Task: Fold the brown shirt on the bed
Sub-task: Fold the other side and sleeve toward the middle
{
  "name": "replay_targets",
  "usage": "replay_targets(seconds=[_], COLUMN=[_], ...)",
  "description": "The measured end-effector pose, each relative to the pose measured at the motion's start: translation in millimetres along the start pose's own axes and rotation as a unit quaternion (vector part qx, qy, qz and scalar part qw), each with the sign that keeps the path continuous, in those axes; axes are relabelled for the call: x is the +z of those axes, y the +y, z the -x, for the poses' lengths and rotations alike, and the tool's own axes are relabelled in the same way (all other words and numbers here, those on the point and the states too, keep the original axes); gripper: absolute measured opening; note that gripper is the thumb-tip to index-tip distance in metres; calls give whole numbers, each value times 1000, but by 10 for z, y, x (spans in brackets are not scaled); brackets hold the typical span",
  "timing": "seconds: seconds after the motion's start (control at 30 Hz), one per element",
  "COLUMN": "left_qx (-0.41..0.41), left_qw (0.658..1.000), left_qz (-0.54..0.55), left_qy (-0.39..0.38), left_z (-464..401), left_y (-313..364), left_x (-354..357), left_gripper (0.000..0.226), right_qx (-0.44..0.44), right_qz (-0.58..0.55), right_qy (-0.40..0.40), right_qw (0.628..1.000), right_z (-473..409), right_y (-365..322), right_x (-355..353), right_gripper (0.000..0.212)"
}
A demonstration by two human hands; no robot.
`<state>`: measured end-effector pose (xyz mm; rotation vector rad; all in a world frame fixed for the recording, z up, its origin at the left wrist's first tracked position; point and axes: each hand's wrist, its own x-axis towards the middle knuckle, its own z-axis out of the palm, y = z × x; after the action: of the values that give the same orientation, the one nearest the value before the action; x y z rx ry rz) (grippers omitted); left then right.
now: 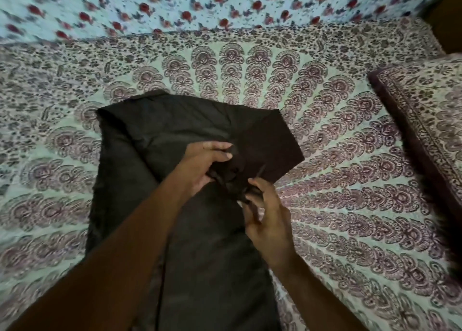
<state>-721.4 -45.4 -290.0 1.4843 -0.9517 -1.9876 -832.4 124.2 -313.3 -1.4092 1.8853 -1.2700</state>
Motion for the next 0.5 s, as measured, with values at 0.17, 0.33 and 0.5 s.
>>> replay_targets(seconds=[0.17, 0.33, 0.5], left_qx=[78, 128, 154], left_qw=[996, 990, 986], left_qz=[15, 22, 46], left_qy=[40, 53, 52], left_z=[299, 513, 667], left_y=[20, 14, 47], left_x=[-682, -1250, -1638], left_gripper=[33, 37, 35], right_qx=[17, 143, 458], right_qz=[-82, -142, -362], right_qy=[29, 127, 108], right_qw=[996, 971, 805], right_z=[111, 6, -490], right_y=[-316, -244, -67], right_x=[416, 787, 1100], right_gripper=[53, 15, 38])
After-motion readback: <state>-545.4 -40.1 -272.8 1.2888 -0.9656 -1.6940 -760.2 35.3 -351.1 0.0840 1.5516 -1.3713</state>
